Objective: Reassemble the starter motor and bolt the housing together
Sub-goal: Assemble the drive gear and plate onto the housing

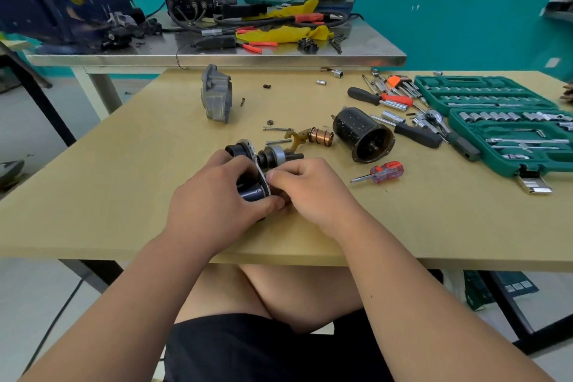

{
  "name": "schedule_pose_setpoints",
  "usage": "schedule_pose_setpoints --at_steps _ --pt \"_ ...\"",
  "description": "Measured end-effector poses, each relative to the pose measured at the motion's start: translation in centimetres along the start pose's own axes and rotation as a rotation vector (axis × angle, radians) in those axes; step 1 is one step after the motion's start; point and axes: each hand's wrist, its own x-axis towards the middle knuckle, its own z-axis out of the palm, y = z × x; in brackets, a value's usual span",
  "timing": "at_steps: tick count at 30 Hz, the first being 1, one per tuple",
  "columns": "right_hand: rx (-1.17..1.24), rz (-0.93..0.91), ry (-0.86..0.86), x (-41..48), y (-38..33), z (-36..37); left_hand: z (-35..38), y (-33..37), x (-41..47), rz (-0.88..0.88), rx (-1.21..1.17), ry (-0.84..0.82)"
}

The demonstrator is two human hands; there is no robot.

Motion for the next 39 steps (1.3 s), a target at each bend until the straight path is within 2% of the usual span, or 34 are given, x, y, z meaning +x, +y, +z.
schedule_pose_setpoints --at_steps 3,8,13,16,23,30,35,39 --pt "0.037 0.033 -0.041 -0.3 -0.6 0.2 -0.1 0.1 -0.1 -0.023 -0.014 -0.009" --pt "0.014 0.1 0.0 -0.4 -1.2 0.8 -0.6 0.4 -0.1 -0.023 0.014 -0.077" --pt "0.012 0.087 0.087 -0.9 -0.8 1.2 -2.1 0.4 0.4 -0.03 0.144 -0.349" --pt "-0.027 0.081 0.098 -1.0 -1.0 1.1 -2.5 0.3 0.6 -0.025 0.171 -0.416" --pt "-0.032 -0.011 0.011 -1.7 -0.8 0.5 -1.7 -1.3 -1.7 0.057 -0.056 -0.238" --pt "-0.021 -0.133 0.08 -1.8 -0.3 1.2 -0.6 -2.6 -2.9 0.196 -0.127 -0.121" --pt "-0.13 -0.166 0.032 -1.3 -0.4 1.1 -0.9 -2.7 -2.0 0.137 -0.156 -0.122" --pt "-0.197 -0.166 0.026 -0.8 0.1 0.9 -1.7 -3.1 -0.7 0.087 -0.146 -0.201"
